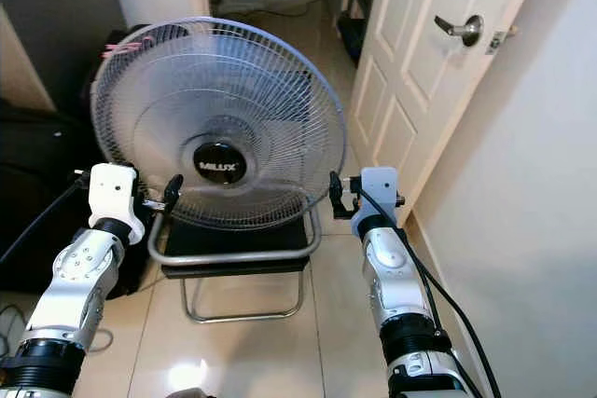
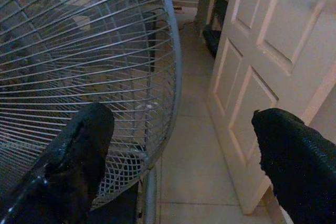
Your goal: Clean up the room
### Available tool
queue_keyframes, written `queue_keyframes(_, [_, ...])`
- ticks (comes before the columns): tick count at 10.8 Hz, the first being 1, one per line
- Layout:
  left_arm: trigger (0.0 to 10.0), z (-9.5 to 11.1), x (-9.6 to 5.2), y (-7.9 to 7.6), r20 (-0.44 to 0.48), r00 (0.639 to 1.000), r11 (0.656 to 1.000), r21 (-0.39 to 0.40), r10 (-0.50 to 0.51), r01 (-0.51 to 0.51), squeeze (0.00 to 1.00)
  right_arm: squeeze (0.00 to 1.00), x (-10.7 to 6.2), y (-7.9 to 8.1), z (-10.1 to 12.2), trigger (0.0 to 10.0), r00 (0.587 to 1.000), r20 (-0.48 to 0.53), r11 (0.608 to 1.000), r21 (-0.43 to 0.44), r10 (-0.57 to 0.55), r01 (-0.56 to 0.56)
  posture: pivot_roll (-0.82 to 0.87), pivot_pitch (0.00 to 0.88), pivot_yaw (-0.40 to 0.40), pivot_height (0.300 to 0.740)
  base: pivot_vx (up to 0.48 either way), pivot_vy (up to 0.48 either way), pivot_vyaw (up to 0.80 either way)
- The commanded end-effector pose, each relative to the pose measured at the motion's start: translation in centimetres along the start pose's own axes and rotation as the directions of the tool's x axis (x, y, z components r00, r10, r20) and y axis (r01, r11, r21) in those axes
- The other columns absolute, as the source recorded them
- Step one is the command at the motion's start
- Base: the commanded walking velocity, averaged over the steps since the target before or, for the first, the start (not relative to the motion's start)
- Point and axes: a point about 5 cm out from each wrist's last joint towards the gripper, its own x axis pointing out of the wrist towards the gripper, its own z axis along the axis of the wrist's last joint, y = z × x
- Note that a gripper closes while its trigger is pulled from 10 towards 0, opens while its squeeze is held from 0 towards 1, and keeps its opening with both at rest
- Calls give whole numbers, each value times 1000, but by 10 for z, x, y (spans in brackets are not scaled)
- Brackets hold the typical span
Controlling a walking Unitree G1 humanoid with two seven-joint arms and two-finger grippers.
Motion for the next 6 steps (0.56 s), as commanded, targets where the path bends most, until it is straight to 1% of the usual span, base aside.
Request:
queue_keyframes(1, [10000,1,1,0,2,1000,1000,5,1,-2,0,0,0,-2,-1,10000,1000,-11,1000,-2,-6,6,-21,0,-31,740,0,0,0])
queue_keyframes(6, [10000,1,1,0,2,1000,1000,5,1,-2,0,0,0,-2,-1,10000,1000,-11,1000,-2,-6,6,-21,0,-31,740,0,0,0])
